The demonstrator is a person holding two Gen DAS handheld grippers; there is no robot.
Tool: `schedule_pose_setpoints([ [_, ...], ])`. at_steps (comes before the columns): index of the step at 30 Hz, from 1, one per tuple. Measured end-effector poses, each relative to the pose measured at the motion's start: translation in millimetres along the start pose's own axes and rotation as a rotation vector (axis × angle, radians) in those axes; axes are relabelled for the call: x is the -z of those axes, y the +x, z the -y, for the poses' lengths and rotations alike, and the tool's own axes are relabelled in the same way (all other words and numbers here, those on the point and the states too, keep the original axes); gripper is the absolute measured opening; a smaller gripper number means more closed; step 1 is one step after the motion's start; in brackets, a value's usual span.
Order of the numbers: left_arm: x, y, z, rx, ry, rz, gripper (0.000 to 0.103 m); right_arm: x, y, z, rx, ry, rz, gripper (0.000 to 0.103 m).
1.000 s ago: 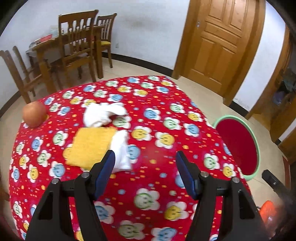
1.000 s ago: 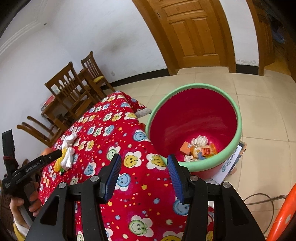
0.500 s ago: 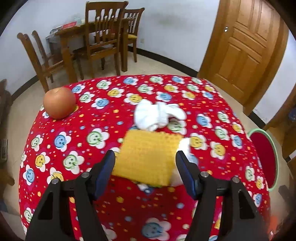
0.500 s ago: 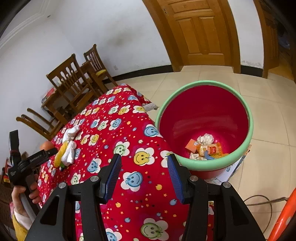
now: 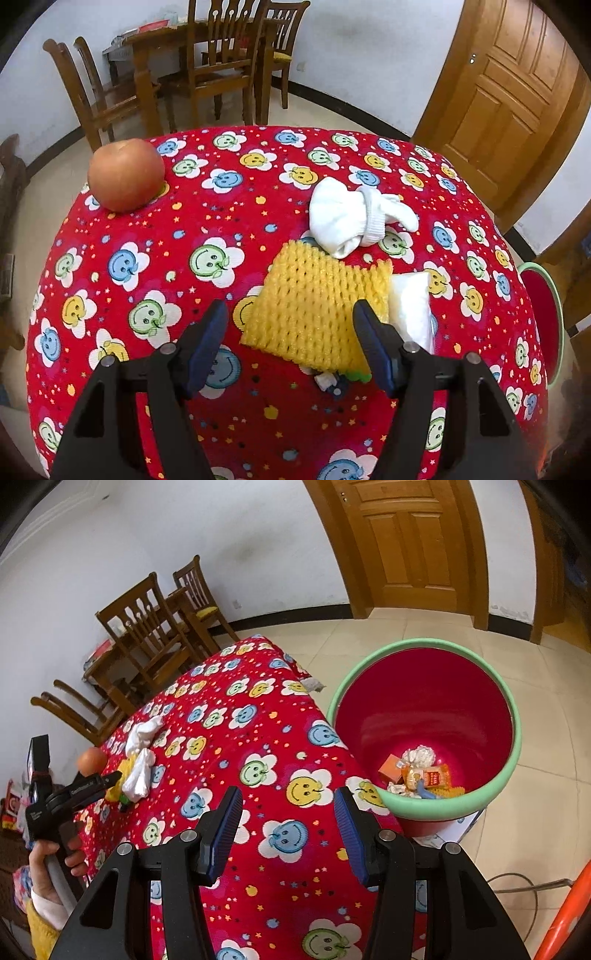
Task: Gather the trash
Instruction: 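Grasp the yellow foam net with the left gripper while the right grasps the white tissue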
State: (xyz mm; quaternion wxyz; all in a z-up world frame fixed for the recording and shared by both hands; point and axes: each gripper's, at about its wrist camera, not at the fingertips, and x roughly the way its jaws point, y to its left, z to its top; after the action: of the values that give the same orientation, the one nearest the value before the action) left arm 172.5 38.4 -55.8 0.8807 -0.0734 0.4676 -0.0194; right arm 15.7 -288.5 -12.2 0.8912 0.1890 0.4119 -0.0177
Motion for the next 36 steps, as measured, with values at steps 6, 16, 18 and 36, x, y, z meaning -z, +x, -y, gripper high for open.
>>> schedule_pose_setpoints([
  [6,3,0,-1,0.088,-0.002,-0.004,0.055,0,7,-13,-0.001,-0.031,-0.015,0.053],
  [16,6,-9,-4,0.187,-0.013,0.021,0.023,-2,26,-49,-0.011,-0.110,-0.050,0.053],
  [18,6,-14,-5,0.192,-0.014,0.038,0.023,-2,31,-59,-0.014,-0.132,-0.058,0.053],
  [36,2,-39,-47,0.113,-0.130,0.155,0.023,-9,86,-153,-0.094,-0.277,-0.114,0.053],
])
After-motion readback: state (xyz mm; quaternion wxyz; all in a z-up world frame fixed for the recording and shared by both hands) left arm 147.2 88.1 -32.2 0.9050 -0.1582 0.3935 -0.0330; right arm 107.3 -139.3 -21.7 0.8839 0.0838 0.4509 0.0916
